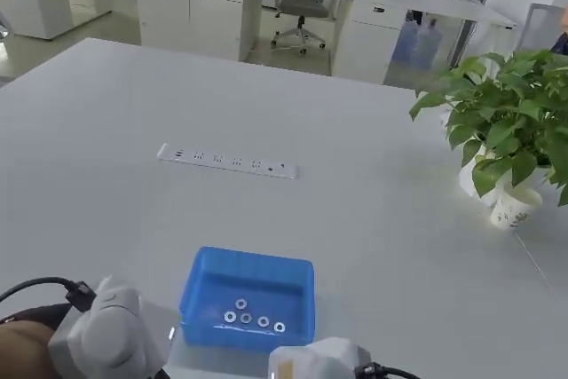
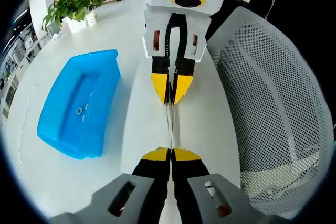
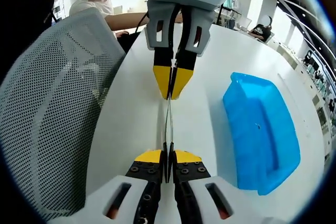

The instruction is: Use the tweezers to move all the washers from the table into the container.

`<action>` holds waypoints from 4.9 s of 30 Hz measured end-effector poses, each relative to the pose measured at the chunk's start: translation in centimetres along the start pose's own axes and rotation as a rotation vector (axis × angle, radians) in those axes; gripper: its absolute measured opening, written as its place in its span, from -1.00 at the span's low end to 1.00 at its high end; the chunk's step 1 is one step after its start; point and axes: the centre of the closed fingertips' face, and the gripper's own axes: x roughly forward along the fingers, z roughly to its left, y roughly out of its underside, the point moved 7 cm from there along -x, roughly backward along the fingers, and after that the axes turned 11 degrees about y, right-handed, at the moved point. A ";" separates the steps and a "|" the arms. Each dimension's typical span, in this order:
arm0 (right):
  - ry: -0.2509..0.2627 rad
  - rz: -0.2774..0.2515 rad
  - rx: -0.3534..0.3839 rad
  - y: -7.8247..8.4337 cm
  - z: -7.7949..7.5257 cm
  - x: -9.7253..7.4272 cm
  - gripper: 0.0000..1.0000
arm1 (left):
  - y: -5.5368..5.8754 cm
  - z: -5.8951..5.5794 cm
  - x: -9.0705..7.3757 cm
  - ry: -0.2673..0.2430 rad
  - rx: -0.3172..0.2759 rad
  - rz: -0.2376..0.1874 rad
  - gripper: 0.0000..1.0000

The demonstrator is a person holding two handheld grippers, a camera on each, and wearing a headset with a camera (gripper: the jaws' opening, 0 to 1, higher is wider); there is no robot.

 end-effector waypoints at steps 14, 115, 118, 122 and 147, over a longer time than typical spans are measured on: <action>-0.021 0.028 0.001 0.0 0.3 -0.2 -0.78 | 0.2 -0.3 0.7 0.013 0.015 0.025 -0.92; 0.467 -0.256 0.544 6.9 -0.9 -14.0 1.00 | 3.3 -5.2 -9.5 -0.520 -0.304 -0.580 0.99; 0.469 -0.253 0.543 7.1 -0.9 -14.0 1.00 | 3.3 -5.2 -9.6 -0.519 -0.309 -0.577 0.99; 0.467 -0.257 0.542 7.0 -1.0 -14.2 1.00 | 3.2 -5.3 -9.6 -0.519 -0.306 -0.579 0.99; 0.468 -0.256 0.552 7.2 -0.8 -14.3 1.00 | 3.1 -5.4 -9.6 -0.524 -0.295 -0.561 0.99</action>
